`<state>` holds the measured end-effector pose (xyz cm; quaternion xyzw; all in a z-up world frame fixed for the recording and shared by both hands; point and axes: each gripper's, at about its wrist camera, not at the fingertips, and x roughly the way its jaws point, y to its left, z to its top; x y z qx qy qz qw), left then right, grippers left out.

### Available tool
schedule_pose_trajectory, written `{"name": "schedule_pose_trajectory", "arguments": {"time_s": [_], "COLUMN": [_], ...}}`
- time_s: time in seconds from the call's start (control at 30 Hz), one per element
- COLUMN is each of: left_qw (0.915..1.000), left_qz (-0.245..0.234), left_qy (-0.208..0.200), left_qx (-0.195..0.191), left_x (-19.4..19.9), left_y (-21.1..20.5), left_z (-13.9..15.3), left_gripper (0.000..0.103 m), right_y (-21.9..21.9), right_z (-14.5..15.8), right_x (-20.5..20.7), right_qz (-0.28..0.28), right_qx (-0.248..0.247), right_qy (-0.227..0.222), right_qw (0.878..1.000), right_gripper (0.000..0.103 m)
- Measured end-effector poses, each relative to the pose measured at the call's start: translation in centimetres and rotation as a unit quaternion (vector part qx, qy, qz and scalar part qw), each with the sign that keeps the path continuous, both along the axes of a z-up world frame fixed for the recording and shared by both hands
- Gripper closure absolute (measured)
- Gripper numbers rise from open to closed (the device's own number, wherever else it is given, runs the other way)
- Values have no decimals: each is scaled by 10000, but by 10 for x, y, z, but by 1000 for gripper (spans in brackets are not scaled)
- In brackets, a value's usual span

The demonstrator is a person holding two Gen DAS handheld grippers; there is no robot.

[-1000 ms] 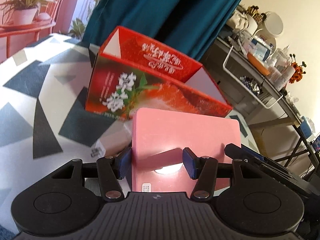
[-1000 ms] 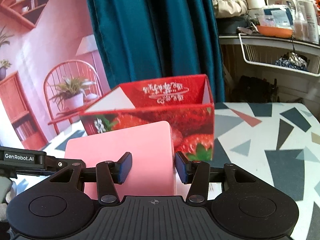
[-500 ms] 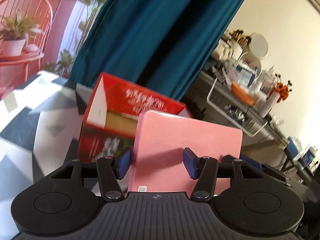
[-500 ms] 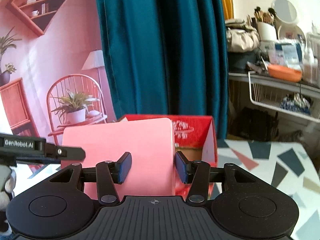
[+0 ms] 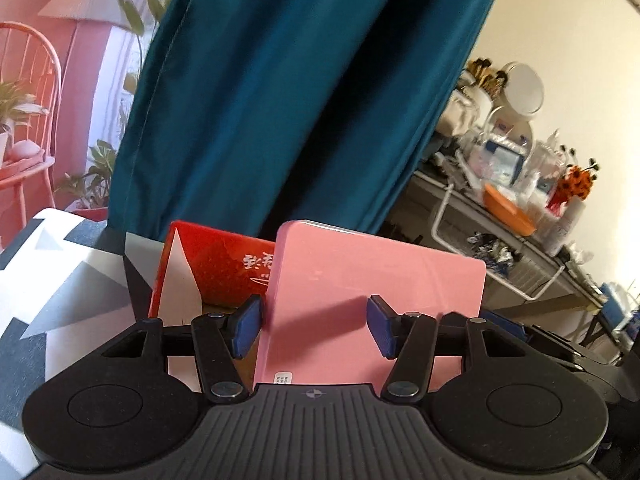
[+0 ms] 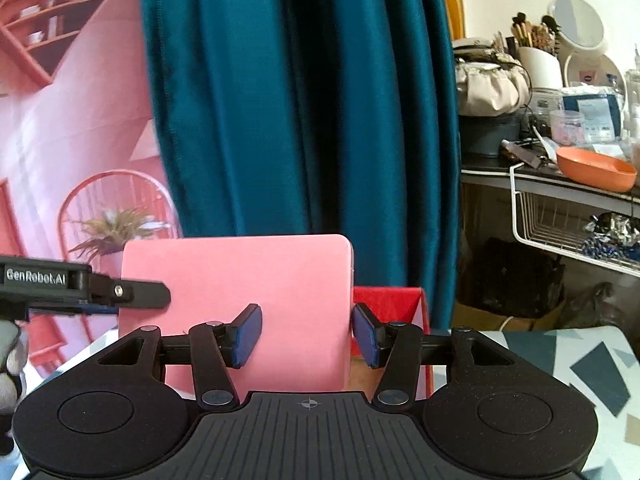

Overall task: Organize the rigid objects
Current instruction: 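Lift the pink case with the left gripper and carry it over the box, then lower the pink case into the red box and open the left gripper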

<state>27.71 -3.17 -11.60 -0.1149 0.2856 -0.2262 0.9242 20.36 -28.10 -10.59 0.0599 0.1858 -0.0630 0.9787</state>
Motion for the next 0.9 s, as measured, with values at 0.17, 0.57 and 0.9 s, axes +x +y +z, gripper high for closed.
{"name": "schedule_pose_trajectory", "arguments": {"time_s": [0.17,0.57,0.9], "left_qw": [9989,9929,9847], "left_qz": [-71,-213,-178], "left_qy": [346,786,868], "left_qx": [303,865,1503], "left_x": [24,44,46], "left_y": [-6,-9,-28], "left_z": [-30,-65,-74], "left_gripper": [43,40,34], "right_y": [-11,-11,-11], "right_z": [-30,-76,-88], "right_x": [34,56,64], "right_qz": [-118,-13,-225], "right_qx": [154,253,426], "right_qy": [347,1375,1750], "right_qw": [9992,9902,9834], "right_gripper": [53,53,54]}}
